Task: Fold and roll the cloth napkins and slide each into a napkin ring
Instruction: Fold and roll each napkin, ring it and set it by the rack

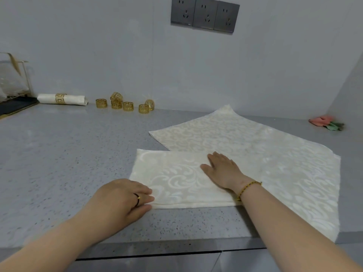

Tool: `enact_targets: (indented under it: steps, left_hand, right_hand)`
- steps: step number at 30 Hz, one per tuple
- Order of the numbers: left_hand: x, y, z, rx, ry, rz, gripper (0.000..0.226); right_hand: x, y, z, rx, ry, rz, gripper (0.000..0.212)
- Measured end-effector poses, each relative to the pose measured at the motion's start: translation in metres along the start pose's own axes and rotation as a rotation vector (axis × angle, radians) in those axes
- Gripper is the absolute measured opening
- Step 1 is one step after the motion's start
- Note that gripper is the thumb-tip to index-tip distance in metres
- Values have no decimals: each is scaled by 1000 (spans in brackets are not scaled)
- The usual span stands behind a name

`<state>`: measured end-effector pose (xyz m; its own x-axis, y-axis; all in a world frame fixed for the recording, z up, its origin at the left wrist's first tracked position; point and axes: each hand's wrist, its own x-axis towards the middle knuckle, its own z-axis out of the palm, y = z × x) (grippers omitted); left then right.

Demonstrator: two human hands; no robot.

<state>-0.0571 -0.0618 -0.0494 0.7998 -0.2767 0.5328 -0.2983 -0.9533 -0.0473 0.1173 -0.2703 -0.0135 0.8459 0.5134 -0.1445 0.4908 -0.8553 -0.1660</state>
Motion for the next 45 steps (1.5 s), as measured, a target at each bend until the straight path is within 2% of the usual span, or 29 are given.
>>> enact_targets:
  steps: [2,4,8,10,12,13,15,17,21,24,27,30,32,34,36,41,43,44,45]
  left_hand:
    - [4,-7,-4,94,-2,21,66]
    - [8,-26,-10,195,-24,10,48]
    - [9,-71,-20,308,-132,-155,9]
    - [11,-84,-24,255,-236,-362,17]
    - [15,-94,-22,301,-317,-462,34]
    - [18,-99,-21,348,-371,-478,37]
    - [27,-98,-18,418,-437,-451,37]
    - [34,-90,-20,455,-474,-440,40]
    - [39,-46,-24,180,-382,-433,47]
    - [43,15,-28,-74,-370,-334,44]
    - [43,47,-20,-53,-271,-171,63]
    - [40,45,-15,58,-256,-155,42]
    - [42,42,-16,32,-205,-167,39]
    - [39,37,-15,33,-242,-196,31]
    - [27,27,-18,91,-201,-125,25]
    - [-24,-6,-26,-148,-198,-360,33]
    - [-37,-10,-38,-398,-86,-513,25]
    - [-39,-12,-42,-447,-18,-550,23]
    - [-41,-12,-43,-465,61,-568,43]
  right_hand:
    - [-3,9,-3,18,21,9,53]
    - [-8,9,-5,12,67,-16,40]
    - [-15,-4,-3,-105,140,-104,42]
    - [-18,-12,1,-171,167,-159,43]
    - [-23,-21,10,-230,273,-192,52]
    - [-24,-24,16,-269,380,-219,55]
    - [-25,-26,23,-306,567,-225,46]
    - [-24,-26,27,-327,614,-222,41]
    - [-20,-24,33,-405,686,-222,42]
    - [-18,-24,33,-427,726,-236,43]
    - [-19,-23,30,-408,703,-237,41]
    - [-24,-24,27,-387,672,-237,40]
    - [-28,-24,27,-375,673,-270,40]
    - [-33,-26,26,-344,645,-311,39]
    - [-39,-29,27,-310,615,-355,39]
    - [-43,-34,31,-205,586,-608,40]
    - [-40,-40,32,-152,570,-687,45]
    - [-39,-44,32,-126,568,-714,47]
    - [-36,-50,33,-96,576,-740,49]
